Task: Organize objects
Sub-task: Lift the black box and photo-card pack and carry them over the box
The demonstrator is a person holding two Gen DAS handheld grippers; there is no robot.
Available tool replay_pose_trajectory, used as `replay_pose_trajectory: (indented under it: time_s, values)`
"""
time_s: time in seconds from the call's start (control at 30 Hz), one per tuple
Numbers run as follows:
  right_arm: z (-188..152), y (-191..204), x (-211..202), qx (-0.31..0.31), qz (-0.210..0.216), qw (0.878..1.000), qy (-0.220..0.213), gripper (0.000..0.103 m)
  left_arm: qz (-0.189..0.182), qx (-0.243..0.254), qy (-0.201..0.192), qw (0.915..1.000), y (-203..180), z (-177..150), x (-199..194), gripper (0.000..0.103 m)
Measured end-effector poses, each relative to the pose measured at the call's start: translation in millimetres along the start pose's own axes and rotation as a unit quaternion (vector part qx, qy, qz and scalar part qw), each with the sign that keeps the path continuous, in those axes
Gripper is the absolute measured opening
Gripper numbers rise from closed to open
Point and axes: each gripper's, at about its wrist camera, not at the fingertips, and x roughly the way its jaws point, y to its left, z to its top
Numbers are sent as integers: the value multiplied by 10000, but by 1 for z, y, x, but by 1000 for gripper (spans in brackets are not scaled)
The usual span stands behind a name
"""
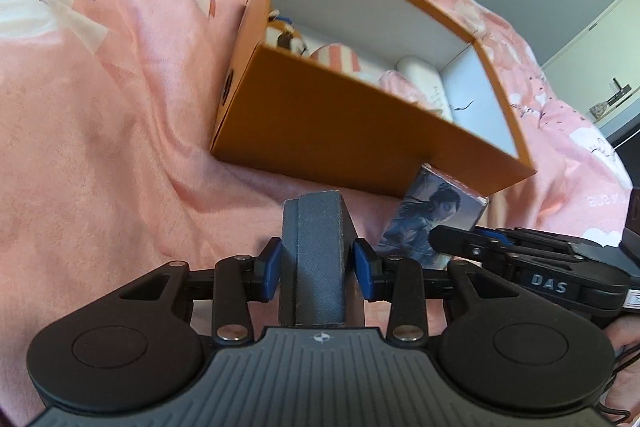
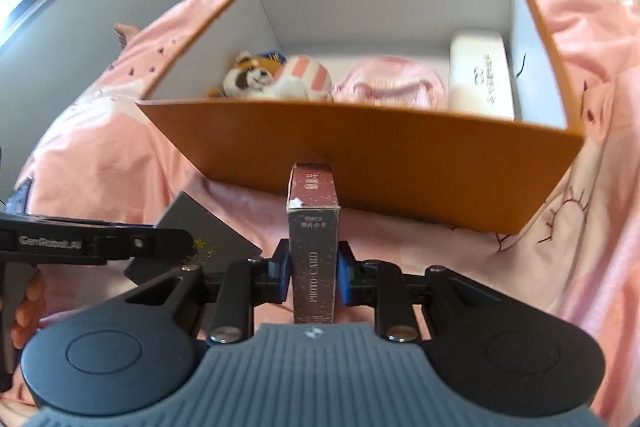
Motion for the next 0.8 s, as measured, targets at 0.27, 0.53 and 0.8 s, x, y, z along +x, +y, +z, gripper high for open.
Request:
replay_pose_trajectory:
  time_s: [0.27, 0.53, 0.8]
  values:
    - [16, 3, -45, 9, 403, 9986, -340, 24, -587, 277, -484, 9967, -36, 10, -37, 39]
    - [47, -6, -90, 178, 589, 9936, -946, 24, -841, 473, -1002, 9903, -64, 42, -55, 38]
    - [83, -18, -101, 260, 353, 9895, -1380, 24, -994, 260, -1227, 9871, -64, 92, -46, 38]
